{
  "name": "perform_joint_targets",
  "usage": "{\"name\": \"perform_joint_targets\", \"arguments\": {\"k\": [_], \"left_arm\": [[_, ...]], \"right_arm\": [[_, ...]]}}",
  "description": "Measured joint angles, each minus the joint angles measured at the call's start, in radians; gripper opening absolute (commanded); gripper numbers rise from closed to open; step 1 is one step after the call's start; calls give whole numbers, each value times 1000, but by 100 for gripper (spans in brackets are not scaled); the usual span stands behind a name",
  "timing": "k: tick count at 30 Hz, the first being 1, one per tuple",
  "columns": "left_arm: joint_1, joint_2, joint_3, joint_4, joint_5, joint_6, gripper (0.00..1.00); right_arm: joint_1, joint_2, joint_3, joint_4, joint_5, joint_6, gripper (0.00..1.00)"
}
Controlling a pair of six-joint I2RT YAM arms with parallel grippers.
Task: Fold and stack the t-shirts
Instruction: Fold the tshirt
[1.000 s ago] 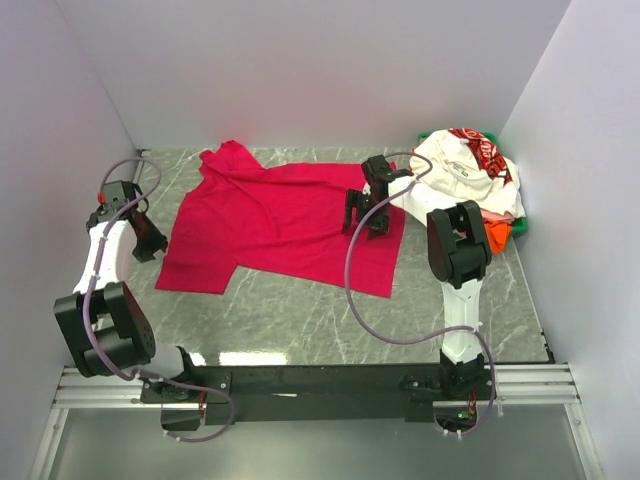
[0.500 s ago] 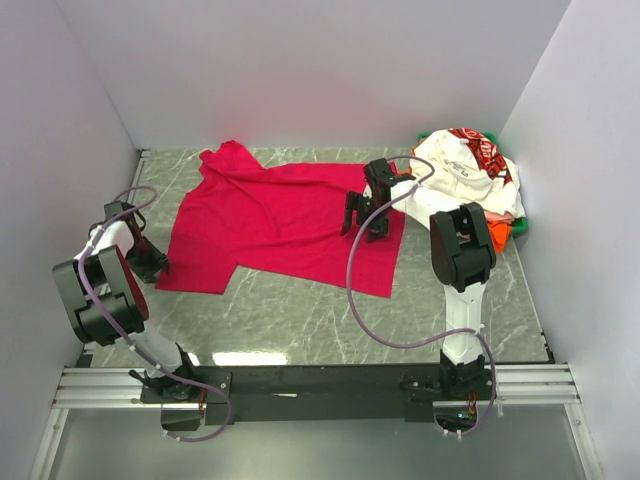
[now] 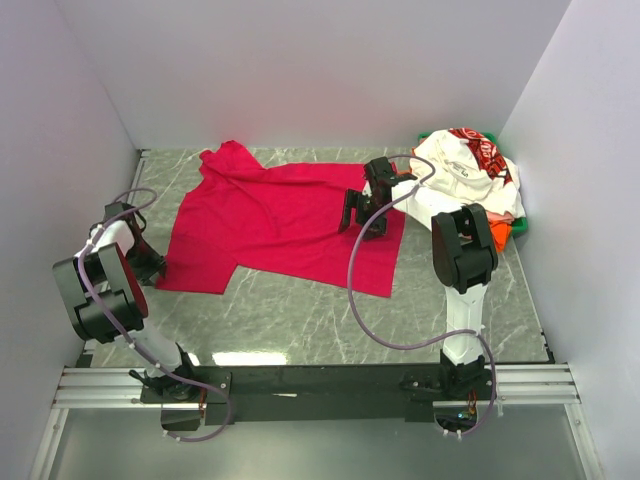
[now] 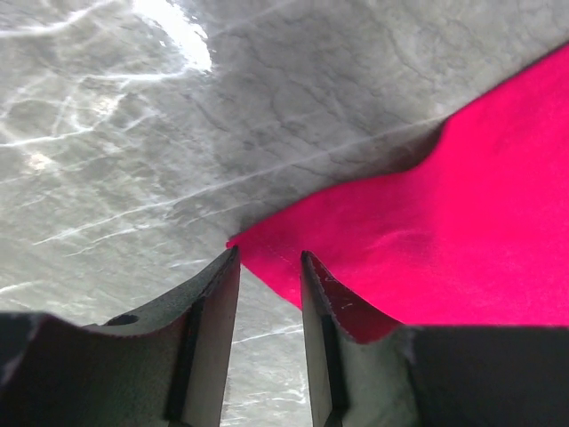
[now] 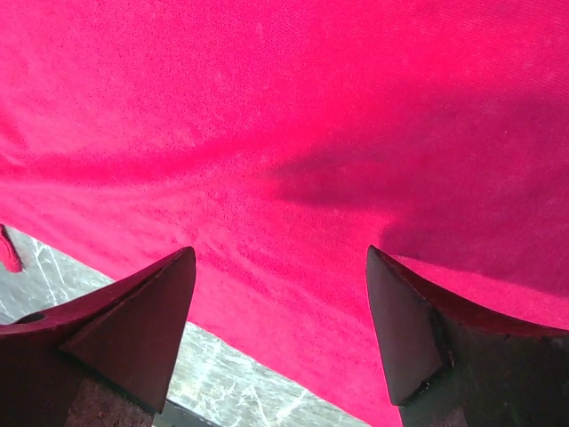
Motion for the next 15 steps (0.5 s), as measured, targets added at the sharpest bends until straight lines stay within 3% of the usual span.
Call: {"name": "perform_joint_targets", "arguments": {"k": [6, 15], "left_arm": [[0, -5, -6, 7, -16, -2, 41], [0, 15, -27, 32, -9, -19, 33]], "right_arm": [[0, 0, 0, 0, -6, 0, 84], [0, -2, -1, 0, -11, -1, 84]]}}
